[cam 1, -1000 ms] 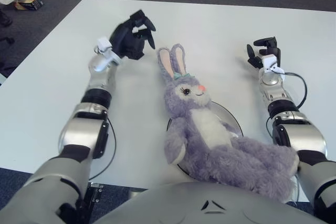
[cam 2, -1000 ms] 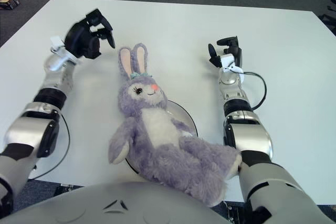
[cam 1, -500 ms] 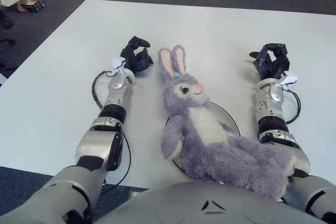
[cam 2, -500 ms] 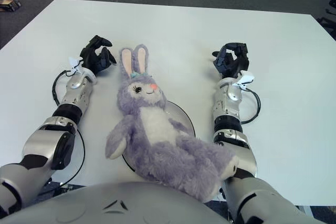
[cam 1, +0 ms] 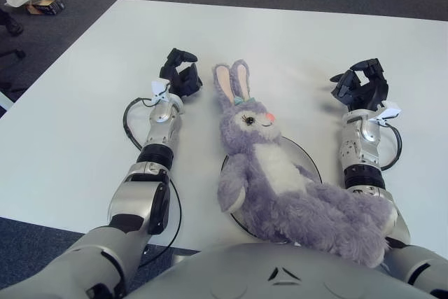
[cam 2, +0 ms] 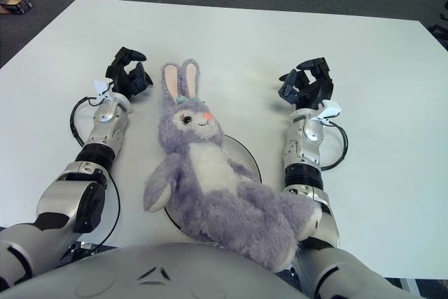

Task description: Put the doll into the plate.

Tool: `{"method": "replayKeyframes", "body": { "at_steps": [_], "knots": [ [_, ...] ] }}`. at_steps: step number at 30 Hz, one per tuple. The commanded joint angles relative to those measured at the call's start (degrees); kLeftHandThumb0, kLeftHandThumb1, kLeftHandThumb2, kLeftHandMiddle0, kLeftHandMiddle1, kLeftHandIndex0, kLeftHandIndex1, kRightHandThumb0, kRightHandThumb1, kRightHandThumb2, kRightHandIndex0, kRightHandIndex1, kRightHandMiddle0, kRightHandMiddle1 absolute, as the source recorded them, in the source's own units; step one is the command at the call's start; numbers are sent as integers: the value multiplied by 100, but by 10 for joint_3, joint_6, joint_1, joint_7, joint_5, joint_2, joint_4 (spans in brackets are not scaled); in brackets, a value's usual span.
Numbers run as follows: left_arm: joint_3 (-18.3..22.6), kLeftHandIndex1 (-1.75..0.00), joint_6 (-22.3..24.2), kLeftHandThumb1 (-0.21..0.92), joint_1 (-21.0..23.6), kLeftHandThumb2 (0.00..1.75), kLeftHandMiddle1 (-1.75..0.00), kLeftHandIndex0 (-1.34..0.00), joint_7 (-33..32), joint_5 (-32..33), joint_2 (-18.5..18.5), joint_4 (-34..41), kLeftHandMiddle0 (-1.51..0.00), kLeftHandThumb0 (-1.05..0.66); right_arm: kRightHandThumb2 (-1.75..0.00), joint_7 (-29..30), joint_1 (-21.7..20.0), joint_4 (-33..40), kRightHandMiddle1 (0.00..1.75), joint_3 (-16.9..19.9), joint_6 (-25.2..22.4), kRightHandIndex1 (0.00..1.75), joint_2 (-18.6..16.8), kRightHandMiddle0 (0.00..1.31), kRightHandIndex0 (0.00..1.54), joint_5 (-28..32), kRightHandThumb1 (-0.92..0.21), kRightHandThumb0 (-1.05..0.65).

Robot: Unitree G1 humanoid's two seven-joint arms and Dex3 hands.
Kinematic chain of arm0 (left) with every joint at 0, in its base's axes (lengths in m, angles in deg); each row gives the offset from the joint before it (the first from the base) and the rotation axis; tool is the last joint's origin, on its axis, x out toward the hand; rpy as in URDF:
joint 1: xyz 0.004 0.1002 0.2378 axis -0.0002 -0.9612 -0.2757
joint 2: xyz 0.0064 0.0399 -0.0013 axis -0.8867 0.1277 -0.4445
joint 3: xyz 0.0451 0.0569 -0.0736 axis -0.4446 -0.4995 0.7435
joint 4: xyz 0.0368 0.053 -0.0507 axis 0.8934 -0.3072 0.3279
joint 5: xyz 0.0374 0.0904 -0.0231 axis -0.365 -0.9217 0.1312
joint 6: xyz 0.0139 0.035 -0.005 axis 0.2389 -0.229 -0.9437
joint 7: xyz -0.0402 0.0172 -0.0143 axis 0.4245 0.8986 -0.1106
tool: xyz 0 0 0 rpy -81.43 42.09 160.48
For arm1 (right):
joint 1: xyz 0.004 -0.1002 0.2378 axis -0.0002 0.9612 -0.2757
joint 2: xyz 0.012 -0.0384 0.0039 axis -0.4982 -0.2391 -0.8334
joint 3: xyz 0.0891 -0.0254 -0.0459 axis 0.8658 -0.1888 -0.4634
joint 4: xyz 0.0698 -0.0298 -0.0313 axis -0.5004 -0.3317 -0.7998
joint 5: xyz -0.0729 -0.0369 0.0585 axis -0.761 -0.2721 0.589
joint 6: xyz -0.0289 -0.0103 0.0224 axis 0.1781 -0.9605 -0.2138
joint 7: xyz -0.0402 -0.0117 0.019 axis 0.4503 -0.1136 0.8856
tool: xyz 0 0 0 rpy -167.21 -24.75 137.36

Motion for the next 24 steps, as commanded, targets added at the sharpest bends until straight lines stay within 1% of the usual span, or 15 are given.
{"method": "replayKeyframes", "body": {
  "at_steps": [1,9,16,19,24],
  "knots": [
    [9,-175,11,57,-43,100,-175,-42,-9,-5,4,-17,-102,-41,-150,9,71,-5,175,-2,-8,154,-26,59,82,-7,-10,-1],
    [21,-175,3,60,-57,97,-175,-40,-23,-8,13,-7,-104,-40,-152,18,91,21,175,-10,-24,156,-22,59,81,-27,-10,-1],
    [30,-175,0,60,-74,96,-175,-40,-42,-10,20,13,-106,-40,-150,13,97,32,175,-14,-43,156,-17,57,81,-26,-11,-1],
    [30,-175,6,60,-86,97,-175,-40,-49,-12,23,32,-108,-40,-149,10,99,35,175,-17,-47,157,-14,57,80,-29,-12,-1],
    [25,-175,23,60,-104,97,-175,-40,-50,-18,25,58,-109,-40,-150,9,106,34,175,-32,-41,159,1,57,79,-58,-12,-1]
  ]
}}
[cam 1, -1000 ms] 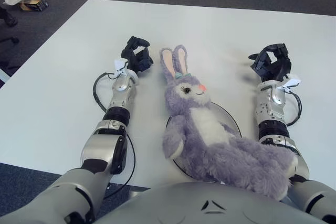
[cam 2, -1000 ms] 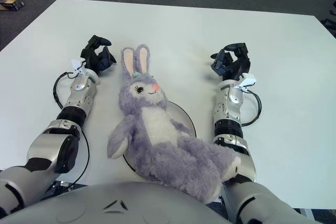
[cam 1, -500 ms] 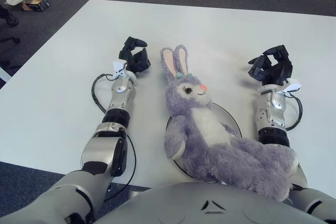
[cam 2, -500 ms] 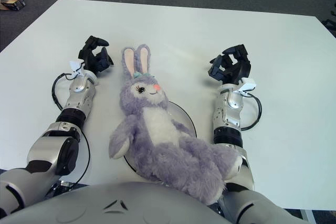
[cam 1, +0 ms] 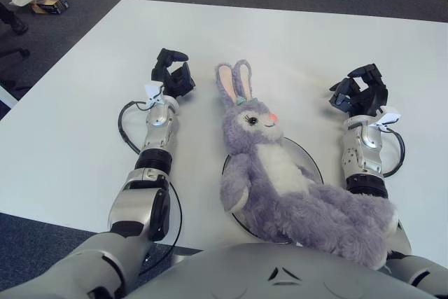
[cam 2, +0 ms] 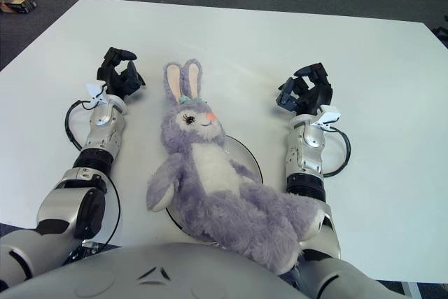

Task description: Put the doll into the plate.

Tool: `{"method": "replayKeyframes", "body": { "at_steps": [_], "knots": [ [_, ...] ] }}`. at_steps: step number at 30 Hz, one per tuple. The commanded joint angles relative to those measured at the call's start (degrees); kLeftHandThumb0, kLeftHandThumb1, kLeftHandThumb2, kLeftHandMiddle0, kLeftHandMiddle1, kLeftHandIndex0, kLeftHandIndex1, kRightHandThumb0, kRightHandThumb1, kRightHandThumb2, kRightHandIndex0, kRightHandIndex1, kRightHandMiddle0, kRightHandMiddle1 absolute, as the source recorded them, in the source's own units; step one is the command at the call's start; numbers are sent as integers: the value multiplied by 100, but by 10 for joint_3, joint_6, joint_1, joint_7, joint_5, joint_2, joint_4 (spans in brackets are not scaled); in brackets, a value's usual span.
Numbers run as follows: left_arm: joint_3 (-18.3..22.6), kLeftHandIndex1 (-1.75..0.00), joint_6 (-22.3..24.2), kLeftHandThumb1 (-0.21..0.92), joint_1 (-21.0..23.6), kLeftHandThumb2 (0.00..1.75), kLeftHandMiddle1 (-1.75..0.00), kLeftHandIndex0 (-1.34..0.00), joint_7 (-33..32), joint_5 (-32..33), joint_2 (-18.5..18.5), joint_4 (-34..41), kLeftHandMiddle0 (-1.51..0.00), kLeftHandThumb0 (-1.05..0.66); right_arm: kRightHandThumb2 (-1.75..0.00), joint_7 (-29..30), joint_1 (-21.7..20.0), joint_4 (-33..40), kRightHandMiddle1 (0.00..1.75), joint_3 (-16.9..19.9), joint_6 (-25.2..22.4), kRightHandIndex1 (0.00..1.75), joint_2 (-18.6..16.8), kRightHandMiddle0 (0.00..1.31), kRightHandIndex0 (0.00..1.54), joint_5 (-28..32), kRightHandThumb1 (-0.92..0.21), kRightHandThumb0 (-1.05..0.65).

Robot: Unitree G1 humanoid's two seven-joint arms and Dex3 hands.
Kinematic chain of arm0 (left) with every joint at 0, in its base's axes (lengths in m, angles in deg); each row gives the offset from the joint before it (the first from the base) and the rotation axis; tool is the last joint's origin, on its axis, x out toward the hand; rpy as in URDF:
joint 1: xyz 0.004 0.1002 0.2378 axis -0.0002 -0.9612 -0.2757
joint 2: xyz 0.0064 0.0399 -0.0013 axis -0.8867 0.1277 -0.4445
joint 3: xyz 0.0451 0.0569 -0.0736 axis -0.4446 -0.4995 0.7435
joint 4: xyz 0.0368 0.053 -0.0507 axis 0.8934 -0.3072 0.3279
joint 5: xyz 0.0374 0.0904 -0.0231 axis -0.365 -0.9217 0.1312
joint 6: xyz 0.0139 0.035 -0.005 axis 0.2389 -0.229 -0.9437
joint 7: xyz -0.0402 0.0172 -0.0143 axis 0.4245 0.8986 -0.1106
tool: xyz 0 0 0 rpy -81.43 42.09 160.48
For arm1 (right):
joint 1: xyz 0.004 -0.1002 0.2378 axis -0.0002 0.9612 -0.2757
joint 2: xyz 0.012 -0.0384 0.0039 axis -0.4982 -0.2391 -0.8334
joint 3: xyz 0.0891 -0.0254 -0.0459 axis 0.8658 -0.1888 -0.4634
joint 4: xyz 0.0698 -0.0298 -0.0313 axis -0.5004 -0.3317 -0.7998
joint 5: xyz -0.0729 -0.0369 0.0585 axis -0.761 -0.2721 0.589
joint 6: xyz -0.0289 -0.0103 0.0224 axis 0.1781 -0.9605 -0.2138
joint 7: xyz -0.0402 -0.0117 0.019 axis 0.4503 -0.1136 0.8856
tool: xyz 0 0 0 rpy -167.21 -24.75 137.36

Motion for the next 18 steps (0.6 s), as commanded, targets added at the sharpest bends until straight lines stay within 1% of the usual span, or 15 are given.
{"method": "replayKeyframes", "body": {
  "at_steps": [1,5,7,13,18],
  "knots": [
    [0,-175,15,59,-60,97,-175,-40,-3,-6,10,-7,-109,-40,-150,-5,63,-22,175,-9,-1,160,-5,56,79,-20,-12,-1],
    [-10,-175,12,59,-73,98,-175,-40,11,-15,10,5,-109,-40,-151,-9,78,-6,175,-25,-1,162,0,56,78,-42,-12,-1],
    [-14,-175,11,59,-78,98,-175,-41,18,-17,10,10,-108,-40,-154,-9,86,6,175,-32,-4,167,0,55,78,-49,-11,-1],
    [-20,-175,16,58,-90,99,-175,-41,38,-16,12,19,-107,-40,-160,0,110,52,175,-48,-10,173,-12,57,79,-62,-7,-1],
    [-19,-175,23,58,-96,99,-175,-41,47,-12,14,26,-106,-40,-164,7,120,69,174,-54,-4,174,-15,59,82,-71,-4,-1]
  ]
}}
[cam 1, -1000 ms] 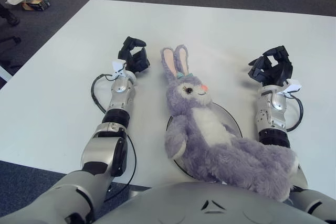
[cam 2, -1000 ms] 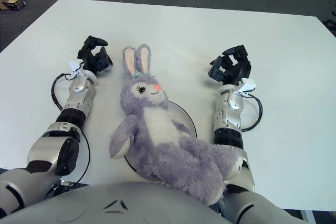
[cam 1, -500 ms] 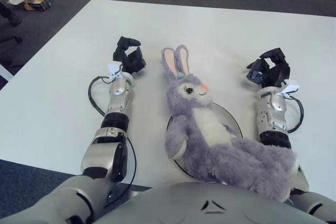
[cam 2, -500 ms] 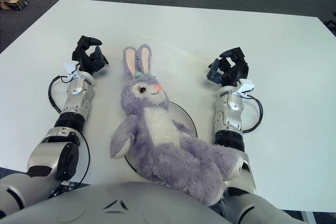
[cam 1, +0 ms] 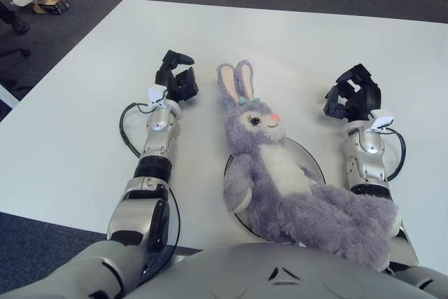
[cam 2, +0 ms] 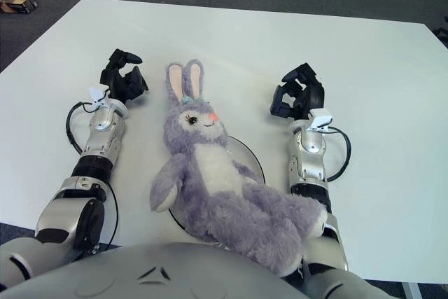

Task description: Put the doll into the plate.

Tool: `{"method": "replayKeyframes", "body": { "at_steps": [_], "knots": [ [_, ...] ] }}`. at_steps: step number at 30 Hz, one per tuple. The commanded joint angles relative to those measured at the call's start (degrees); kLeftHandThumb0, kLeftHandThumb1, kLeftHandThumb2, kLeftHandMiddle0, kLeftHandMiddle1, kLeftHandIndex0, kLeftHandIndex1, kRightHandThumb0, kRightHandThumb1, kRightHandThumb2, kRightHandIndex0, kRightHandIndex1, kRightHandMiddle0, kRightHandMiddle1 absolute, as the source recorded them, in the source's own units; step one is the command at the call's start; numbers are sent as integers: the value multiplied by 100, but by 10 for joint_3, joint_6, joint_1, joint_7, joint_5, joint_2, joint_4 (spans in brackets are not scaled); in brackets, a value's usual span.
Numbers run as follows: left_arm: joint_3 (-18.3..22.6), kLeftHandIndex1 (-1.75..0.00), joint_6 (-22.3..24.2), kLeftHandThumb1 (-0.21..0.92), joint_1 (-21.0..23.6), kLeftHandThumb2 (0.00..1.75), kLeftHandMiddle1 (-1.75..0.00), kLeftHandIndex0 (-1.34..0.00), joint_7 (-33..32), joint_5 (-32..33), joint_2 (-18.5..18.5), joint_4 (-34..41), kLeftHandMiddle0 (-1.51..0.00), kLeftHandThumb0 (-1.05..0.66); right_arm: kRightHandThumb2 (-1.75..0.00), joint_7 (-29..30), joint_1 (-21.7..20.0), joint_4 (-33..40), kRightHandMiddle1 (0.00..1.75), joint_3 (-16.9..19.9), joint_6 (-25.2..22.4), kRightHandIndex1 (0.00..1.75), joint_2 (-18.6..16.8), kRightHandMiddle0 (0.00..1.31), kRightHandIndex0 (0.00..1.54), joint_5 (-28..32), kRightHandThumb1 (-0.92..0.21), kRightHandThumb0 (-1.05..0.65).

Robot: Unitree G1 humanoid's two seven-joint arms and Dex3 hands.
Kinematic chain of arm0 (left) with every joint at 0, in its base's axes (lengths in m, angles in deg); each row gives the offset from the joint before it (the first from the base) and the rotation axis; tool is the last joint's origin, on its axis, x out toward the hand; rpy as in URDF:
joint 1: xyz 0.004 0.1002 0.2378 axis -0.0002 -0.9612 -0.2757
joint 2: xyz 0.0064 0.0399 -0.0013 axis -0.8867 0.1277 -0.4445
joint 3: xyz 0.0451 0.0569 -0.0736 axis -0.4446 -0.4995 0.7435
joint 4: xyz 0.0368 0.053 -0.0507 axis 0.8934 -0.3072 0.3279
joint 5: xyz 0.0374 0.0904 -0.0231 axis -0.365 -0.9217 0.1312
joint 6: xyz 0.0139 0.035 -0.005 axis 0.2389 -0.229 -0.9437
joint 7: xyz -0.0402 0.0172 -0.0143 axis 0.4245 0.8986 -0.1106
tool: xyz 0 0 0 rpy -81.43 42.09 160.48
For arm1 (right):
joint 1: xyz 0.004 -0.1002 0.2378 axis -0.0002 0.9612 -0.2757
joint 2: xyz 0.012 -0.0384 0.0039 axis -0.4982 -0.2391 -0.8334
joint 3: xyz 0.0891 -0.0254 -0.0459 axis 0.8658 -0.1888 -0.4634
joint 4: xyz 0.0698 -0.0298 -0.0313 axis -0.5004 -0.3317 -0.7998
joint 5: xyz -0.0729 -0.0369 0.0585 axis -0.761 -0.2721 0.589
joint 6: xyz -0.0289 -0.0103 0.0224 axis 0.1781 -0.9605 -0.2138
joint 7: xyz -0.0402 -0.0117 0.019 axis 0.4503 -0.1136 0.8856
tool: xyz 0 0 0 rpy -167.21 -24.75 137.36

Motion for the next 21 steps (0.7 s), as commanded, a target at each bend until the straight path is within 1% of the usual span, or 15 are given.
{"method": "replayKeyframes", "body": {
  "at_steps": [1,11,21],
  "knots": [
    [2,-175,10,58,-64,99,-175,-41,7,3,10,-25,-106,-40,-165,10,63,-17,173,-7,3,174,-27,60,82,-8,-3,-1],
    [2,-175,-6,60,-72,97,-175,-40,16,0,11,-22,-101,-40,-167,28,72,-5,168,-17,10,175,-28,65,86,-27,0,-1],
    [0,-175,-16,60,-74,96,-175,-39,17,-6,10,-26,-97,-40,-167,35,76,-2,166,-27,8,175,-26,66,86,-38,1,-1]
  ]
}}
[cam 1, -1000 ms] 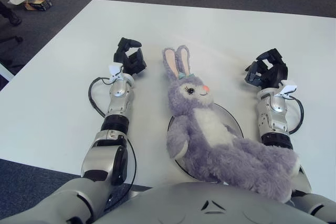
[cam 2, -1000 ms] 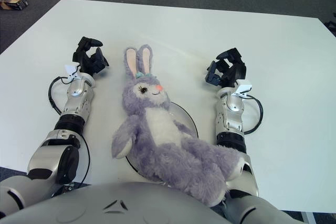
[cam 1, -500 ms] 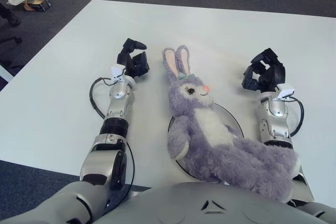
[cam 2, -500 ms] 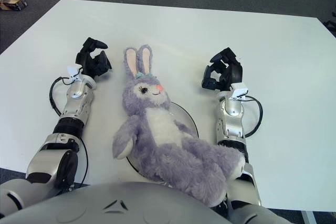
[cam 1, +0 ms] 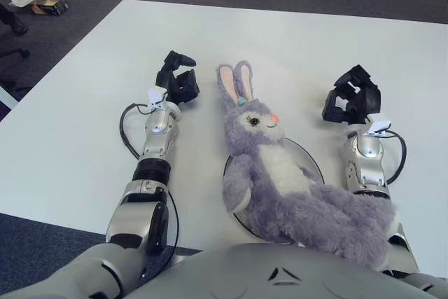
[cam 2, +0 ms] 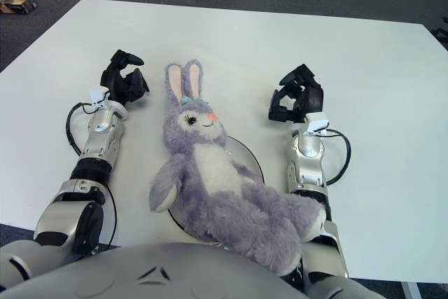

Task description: Put the doll into the plate.

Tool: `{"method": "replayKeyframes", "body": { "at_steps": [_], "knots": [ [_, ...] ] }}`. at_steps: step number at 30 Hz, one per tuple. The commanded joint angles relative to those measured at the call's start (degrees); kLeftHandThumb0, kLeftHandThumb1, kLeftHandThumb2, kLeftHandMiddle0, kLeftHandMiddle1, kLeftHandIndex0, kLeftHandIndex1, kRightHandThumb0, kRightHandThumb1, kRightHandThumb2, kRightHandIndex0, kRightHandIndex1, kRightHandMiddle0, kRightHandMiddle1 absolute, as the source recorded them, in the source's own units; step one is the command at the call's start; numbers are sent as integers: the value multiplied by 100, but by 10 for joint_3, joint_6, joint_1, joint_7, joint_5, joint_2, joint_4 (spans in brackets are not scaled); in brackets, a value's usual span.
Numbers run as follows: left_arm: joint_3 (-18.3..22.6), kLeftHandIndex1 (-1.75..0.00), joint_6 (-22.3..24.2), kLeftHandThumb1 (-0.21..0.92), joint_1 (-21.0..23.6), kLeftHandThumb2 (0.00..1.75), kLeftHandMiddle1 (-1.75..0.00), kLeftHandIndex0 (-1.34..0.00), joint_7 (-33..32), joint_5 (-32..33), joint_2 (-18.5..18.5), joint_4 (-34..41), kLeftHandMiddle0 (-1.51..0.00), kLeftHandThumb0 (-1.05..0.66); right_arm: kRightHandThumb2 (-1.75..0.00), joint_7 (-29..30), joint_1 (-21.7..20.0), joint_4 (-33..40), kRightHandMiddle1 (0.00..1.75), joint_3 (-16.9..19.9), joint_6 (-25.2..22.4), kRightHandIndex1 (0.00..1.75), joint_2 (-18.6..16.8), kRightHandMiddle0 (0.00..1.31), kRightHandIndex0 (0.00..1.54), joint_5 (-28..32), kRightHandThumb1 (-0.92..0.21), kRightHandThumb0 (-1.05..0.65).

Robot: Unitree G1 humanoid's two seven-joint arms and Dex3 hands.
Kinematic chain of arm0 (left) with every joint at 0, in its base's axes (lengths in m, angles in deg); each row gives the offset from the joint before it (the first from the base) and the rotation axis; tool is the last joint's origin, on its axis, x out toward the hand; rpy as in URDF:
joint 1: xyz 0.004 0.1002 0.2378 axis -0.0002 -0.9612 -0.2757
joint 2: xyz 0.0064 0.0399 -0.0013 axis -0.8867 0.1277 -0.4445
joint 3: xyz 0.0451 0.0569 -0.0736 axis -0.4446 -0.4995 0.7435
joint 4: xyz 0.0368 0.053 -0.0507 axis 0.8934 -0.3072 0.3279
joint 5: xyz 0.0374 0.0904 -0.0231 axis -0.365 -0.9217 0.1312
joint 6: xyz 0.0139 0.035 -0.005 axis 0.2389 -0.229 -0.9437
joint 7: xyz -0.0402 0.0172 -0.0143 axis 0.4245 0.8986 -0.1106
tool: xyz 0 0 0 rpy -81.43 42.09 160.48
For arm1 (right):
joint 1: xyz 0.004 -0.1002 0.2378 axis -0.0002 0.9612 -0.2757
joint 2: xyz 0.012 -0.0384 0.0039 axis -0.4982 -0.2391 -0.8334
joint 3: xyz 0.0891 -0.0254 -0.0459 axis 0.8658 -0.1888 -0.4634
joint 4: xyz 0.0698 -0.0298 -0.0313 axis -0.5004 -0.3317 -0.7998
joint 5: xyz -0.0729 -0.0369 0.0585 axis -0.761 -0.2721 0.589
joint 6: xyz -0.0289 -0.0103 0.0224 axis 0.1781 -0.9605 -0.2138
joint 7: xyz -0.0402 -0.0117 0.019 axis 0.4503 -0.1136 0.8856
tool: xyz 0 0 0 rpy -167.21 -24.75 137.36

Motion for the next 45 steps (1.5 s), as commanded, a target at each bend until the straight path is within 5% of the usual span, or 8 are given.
{"method": "replayKeyframes", "body": {
  "at_steps": [1,45],
  "knots": [
    [0,-175,-6,60,-65,96,-175,-39,4,0,11,-37,-97,-40,-167,5,59,-30,166,-8,5,175,-23,66,86,-9,1,-1],
    [-18,-175,-37,56,-66,102,-175,-43,-2,-33,-5,-56,-104,-41,-163,9,65,-13,164,-17,-37,175,-25,65,85,-14,-2,-1]
  ]
}}
